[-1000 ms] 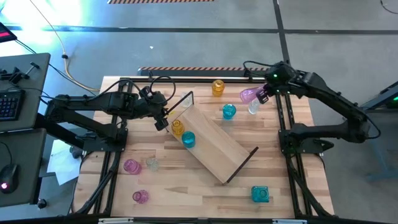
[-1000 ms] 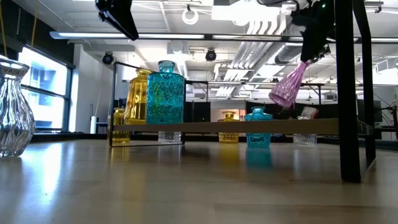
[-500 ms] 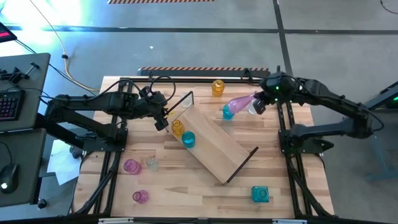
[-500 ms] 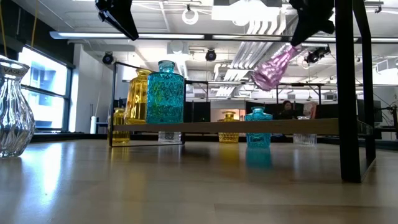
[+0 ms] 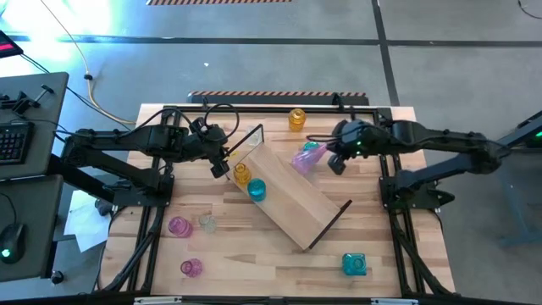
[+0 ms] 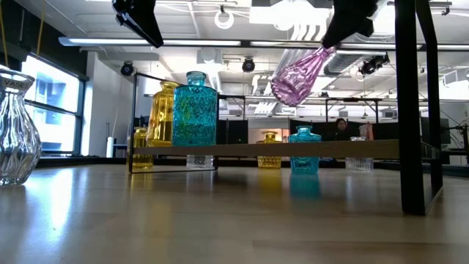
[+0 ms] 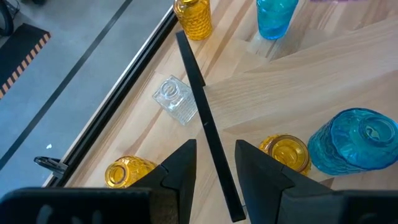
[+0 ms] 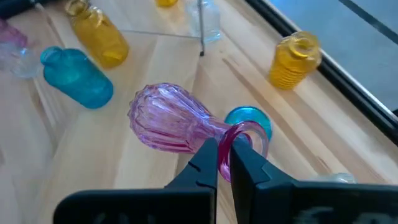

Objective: Sort vases onto shelf
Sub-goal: Put the top right pink crystal vase on the shelf

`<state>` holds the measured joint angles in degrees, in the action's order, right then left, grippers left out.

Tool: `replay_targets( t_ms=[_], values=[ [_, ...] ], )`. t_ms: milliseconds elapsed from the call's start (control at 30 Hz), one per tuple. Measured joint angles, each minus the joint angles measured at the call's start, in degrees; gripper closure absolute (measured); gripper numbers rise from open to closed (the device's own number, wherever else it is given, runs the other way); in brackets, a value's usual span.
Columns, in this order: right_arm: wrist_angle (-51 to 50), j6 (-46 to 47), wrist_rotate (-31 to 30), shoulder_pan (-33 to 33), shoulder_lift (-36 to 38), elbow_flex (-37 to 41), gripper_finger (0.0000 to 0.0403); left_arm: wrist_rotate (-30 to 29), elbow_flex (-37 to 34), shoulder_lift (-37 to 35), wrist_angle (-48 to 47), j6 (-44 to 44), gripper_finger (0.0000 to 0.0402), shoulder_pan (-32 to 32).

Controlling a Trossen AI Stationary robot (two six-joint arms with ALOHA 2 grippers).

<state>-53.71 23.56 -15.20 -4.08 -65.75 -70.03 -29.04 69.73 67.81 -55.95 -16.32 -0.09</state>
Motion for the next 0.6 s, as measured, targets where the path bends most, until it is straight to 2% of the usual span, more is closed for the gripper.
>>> replay_targets(
  t_ms=[167, 400, 600],
  values=[
    [-2.66, -1.76, -3.4, 4.51, -7.68, -8.84, 0.0403, 0.0, 0.0, 0.0, 0.01, -0.02, 0.0298, 0.01],
    [-17.62, -0.39, -7.37, 8.85, -19.62, -26.91, 0.0403, 0.0, 0.0, 0.0, 0.01, -0.09, 0.0298, 0.01],
    [-26.62, 3.17, -7.31, 11.52, -28.51, -35.54, 0.0403, 0.0, 0.0, 0.0, 0.03, -0.07, 0.0298, 0.01]
  ],
)
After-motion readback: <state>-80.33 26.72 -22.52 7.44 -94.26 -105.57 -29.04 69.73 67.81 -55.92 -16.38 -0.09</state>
